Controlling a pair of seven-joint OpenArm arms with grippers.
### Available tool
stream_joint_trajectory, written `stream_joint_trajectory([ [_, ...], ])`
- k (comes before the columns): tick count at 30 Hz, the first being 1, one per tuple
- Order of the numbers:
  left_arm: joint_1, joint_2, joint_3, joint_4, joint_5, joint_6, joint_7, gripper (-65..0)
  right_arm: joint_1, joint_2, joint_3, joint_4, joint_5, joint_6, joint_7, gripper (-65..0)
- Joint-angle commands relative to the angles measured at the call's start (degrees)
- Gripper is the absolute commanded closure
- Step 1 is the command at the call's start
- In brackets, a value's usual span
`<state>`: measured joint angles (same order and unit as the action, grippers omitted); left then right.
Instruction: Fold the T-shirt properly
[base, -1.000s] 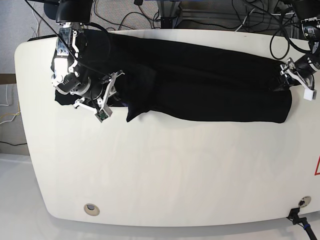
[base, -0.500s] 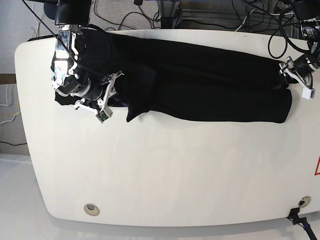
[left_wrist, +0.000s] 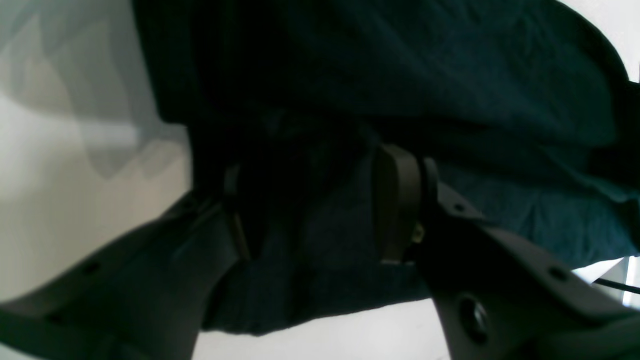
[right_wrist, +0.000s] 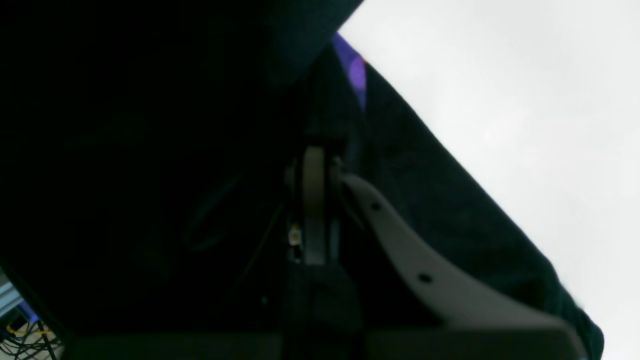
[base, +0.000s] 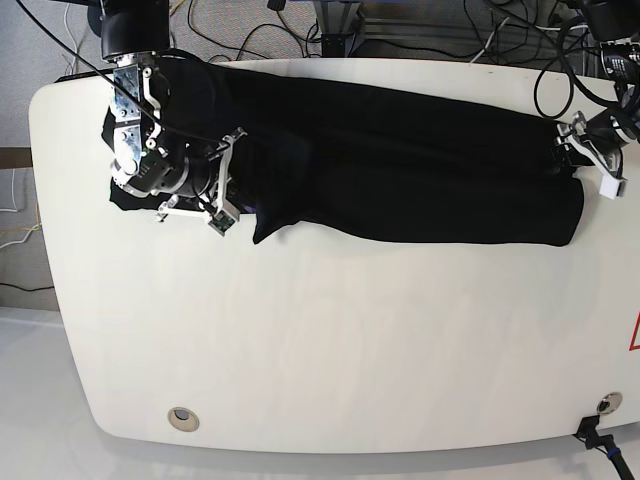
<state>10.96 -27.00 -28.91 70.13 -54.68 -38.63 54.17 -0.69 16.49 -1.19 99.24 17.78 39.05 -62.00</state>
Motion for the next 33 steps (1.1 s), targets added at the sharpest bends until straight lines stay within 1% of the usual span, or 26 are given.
stream_joint_trajectory([
  [1,-0.58,-1.27,-1.9,1.45,-0.23,-0.26,-0.55,-30.5,1.2,0.95,0.61,0.53,0.35,0.38,0.48,0.0],
  [6,-1.03,-1.3,-7.52,1.58,-0.58,-0.1,0.98,-30.3,1.33,0.96,0.77,-0.86,0.33,0.37,0.44,0.0],
  [9,-1.28,-1.28,-9.63,1.19,-0.85,-0.16,1.74,-30.4,1.48,1.07,0.79,-1.31,0.43,0.46,0.53,0.0],
  [10,-1.45,-1.17,-8.58,1.34,-0.01,-0.89,0.05,-29.6,1.56,1.18,1.21,-0.58,0.57,0.95,0.74,0.0],
  [16,-1.85,-0.95,-8.7,1.14,-0.14,-0.8,-0.94,-29.7,1.44,1.17,1.53,-0.72,1.69,0.95,0.16,0.0],
  [21,-1.99,-0.81,-8.51,1.02,-0.2,-0.69,-0.92,-29.3,1.46,1.14,2.03,-0.88,4.03,0.95,-0.48,0.0],
  [22,-2.05,-0.87,-8.49,1.09,-0.05,-0.66,-0.95,-29.4,1.44,1.22,2.18,-0.89,4.49,0.95,-0.67,-2.5],
  [25,-2.1,-0.85,-8.45,0.86,0.21,-0.78,-0.86,-29.1,1.3,1.26,2.23,-0.81,5.3,0.95,-1.07,-15.1],
  [27,-2.18,-0.73,-8.47,0.91,0.23,-0.55,-1.02,-29.0,1.28,1.28,2.32,-1.0,5.47,0.95,-1.49,-20.0],
  [29,-2.12,-0.66,-8.44,0.99,0.28,-0.61,-0.88,-28.8,1.24,1.33,2.34,-0.83,6.01,0.95,-1.89,-21.4],
  [33,-1.95,-0.6,-8.02,0.89,0.32,-0.41,-0.83,-28.9,1.19,1.25,2.65,-0.71,6.68,0.95,-2.05,-22.0],
])
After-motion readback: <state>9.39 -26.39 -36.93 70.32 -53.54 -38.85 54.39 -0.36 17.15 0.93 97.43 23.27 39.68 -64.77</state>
